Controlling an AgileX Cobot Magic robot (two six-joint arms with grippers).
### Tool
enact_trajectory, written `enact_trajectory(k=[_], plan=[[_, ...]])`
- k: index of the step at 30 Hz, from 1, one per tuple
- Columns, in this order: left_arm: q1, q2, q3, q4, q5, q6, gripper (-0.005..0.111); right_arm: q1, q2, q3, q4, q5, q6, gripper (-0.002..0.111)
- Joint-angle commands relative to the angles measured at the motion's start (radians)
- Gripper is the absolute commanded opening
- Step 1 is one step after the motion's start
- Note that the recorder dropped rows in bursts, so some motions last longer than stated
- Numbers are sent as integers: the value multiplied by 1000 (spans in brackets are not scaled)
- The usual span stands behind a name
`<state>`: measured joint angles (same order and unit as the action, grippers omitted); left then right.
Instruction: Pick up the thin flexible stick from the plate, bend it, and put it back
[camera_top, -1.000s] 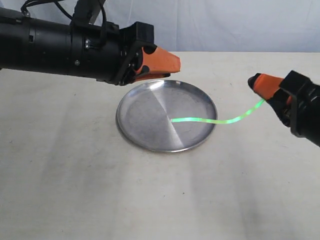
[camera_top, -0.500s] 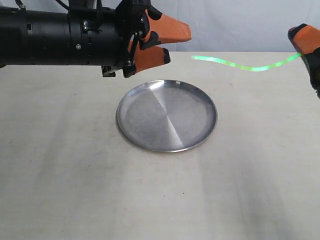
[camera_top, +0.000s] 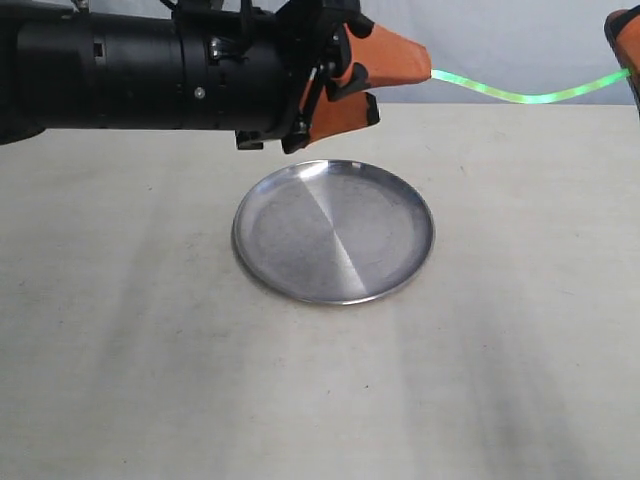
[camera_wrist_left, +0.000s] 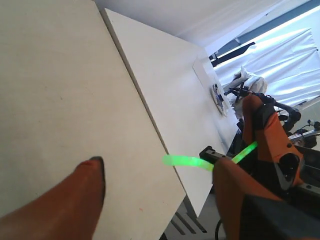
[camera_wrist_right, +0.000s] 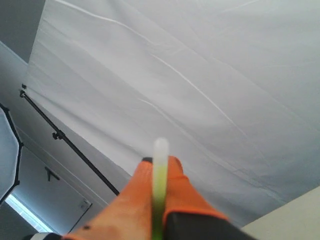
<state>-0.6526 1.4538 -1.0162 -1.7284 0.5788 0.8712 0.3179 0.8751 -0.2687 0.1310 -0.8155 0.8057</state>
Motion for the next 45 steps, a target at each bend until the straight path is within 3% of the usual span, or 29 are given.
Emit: enact_trajectory(k=[1,11,14,19,25,28,36,38,45], plan=[[-44,-10,-21,-16,-75,-5,61,3,-1,-6,-40,-44,34,-1],[-67,-10,-46,-16,-126,-23,59,3,-1,-6,-115,-54,85,-1],[-67,-10,-51,-16,-119,-23,41,3,-1,-6,-122,-54,85,-1],[-67,-10,-51,-16,-106,-27,0,3,-1,-6,-122,-54,85,-1],[-67,-10,-51,-16,-74,-2,0,3,-1,-6,-116,-52,85,-1],[-67,-10,-51,-16,-23,31,6,3,-1,-6,-106,-59,83,-1],[-67,-10,-51,-16,-40,17,51,3,8,-6,-85,-152,83,-1],[-67,-10,-51,-16,-40,15,57,3,18,-6,-85,-154,83,-1],[-67,-10,-66,-16,-47,-2,55,3,61,-6,-79,-214,56,-1]])
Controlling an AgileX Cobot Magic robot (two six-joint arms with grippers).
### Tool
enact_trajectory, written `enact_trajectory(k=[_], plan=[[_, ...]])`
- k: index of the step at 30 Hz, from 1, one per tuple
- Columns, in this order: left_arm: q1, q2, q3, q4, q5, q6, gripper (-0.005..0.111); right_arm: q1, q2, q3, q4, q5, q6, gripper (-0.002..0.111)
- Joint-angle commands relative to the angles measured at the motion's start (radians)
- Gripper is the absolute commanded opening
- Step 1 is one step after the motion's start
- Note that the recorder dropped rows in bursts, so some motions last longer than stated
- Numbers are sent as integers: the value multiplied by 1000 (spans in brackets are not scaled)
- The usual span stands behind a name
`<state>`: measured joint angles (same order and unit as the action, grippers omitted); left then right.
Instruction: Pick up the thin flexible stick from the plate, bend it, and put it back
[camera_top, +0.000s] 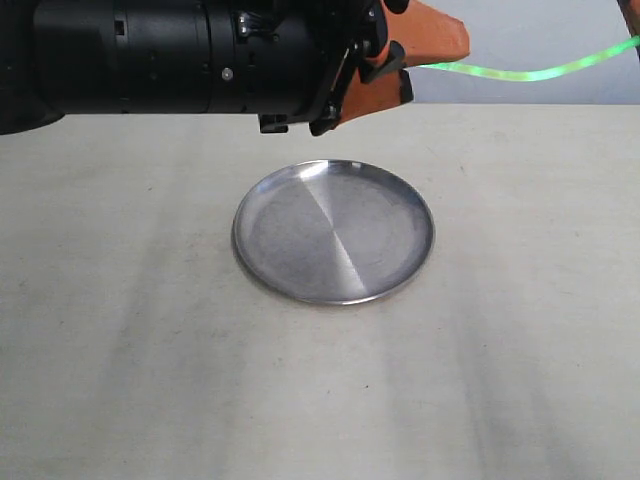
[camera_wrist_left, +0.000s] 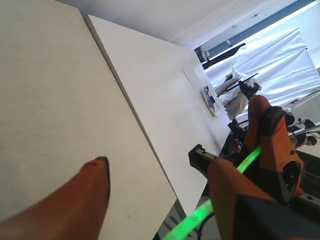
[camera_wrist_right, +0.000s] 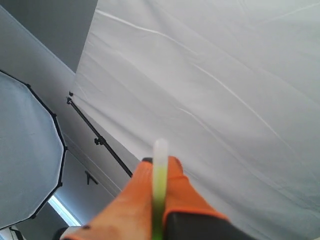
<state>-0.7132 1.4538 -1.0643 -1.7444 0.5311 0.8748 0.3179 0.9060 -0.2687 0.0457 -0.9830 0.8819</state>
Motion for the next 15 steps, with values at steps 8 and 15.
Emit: enact_trajectory(k=[8,15], plan=[[-7,-10,-58,0,-59,-13,18,3,112,-6,12,-159,-19,-1],[-7,0,-58,0,-78,-10,0,3,163,-6,12,-202,-8,-1]])
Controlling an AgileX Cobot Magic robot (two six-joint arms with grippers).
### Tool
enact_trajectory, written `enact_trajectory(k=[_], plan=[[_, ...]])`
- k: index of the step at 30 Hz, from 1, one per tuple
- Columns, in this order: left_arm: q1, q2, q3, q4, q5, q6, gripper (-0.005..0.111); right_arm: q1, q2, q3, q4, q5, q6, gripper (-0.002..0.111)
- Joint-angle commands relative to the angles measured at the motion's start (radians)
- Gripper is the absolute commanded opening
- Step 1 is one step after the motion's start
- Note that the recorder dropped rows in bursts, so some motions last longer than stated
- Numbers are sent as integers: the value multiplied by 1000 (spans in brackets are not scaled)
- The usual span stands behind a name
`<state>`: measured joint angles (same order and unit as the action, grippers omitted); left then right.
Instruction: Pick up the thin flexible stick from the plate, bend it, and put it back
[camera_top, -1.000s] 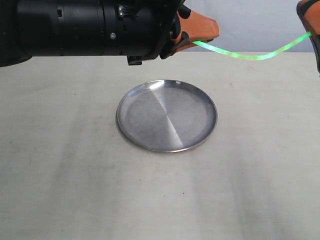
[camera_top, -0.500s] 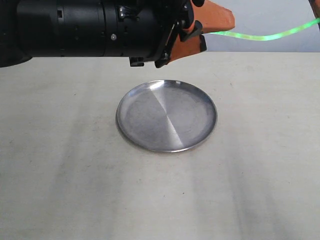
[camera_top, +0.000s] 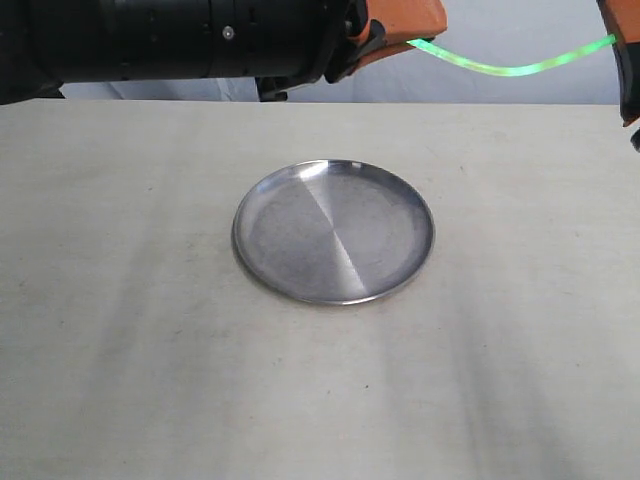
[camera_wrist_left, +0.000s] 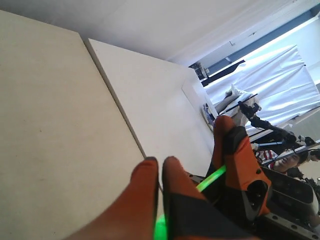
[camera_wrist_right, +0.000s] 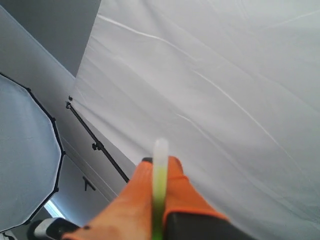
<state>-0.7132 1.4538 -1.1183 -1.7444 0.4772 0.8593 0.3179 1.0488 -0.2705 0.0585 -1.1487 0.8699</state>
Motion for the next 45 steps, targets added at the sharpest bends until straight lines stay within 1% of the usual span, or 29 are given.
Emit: enact_trajectory(k=[1,4,8,15,17,21,23,26,30,38,41,45], plan=[[-7,0,-4,0,-26,11,0,3,25,-4,-1,-41,4,-1],[-7,7,-4,0,-49,19,0,3,25,-4,-6,-43,4,-1],[-7,7,-6,0,-56,47,0,3,25,-4,-35,77,4,-1],[-7,7,5,0,-79,90,0,3,25,-6,-95,81,4,-1],[-7,7,28,0,-79,93,0,11,25,-34,-135,110,4,-1],[-7,-6,64,0,-97,93,0,80,25,-105,-116,220,-93,-1],[-7,-29,70,0,-126,109,0,111,27,-113,-58,256,-137,-1],[-7,-75,77,0,-165,139,0,146,42,-113,-1,242,-175,-1],[-7,-115,104,0,-168,154,0,193,95,-125,-3,211,-175,-1],[-7,-133,167,0,-175,154,0,314,201,-186,0,200,-211,-1],[-7,-143,177,0,-217,156,0,346,213,-192,14,214,-231,-1],[-7,-164,177,0,-270,170,0,362,213,-192,14,256,-269,-1]])
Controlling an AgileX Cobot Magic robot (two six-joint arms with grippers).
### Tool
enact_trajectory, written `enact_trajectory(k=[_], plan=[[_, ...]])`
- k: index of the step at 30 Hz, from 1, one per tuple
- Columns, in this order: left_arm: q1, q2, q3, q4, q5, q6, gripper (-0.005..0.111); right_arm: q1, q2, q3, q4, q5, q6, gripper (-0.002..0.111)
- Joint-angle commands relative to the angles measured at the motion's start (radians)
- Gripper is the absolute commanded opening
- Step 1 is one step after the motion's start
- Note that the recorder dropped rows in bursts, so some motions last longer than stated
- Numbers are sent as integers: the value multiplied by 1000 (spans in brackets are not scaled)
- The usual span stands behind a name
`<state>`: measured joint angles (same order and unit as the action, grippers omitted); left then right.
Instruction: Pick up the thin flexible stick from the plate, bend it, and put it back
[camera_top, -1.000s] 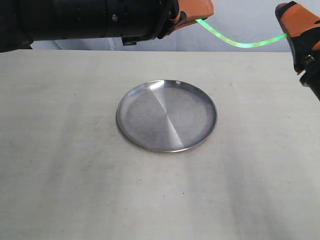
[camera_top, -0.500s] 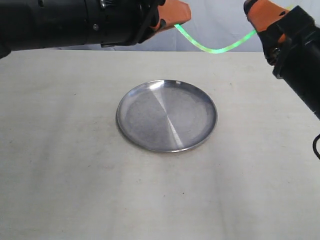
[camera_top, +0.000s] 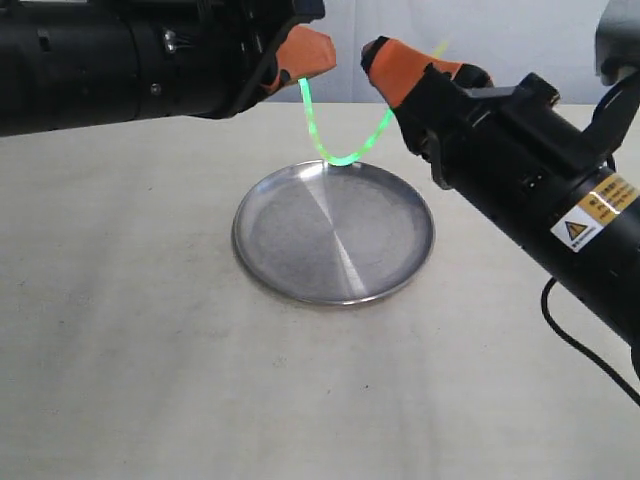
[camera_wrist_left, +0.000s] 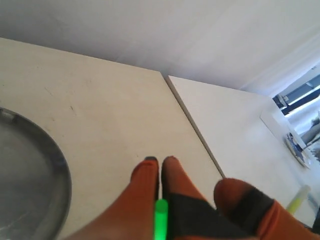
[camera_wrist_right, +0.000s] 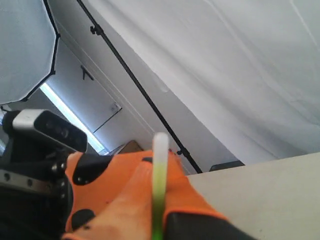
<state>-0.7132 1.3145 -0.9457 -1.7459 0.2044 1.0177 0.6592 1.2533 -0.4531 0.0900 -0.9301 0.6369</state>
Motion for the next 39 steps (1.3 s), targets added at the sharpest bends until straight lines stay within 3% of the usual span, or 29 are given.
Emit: enact_trajectory(k=[1,8,18,39], plan=[[-7,-31,4,2,0,12,0,20,9,-9,-28,48,-36,-1],[-7,-34,20,2,2,11,0,20,9,-9,-128,65,-38,-1],[-7,-34,24,18,84,14,0,20,9,-11,-216,229,-65,-1],[-7,-34,24,352,151,-135,0,20,9,-13,-338,380,-63,-1]])
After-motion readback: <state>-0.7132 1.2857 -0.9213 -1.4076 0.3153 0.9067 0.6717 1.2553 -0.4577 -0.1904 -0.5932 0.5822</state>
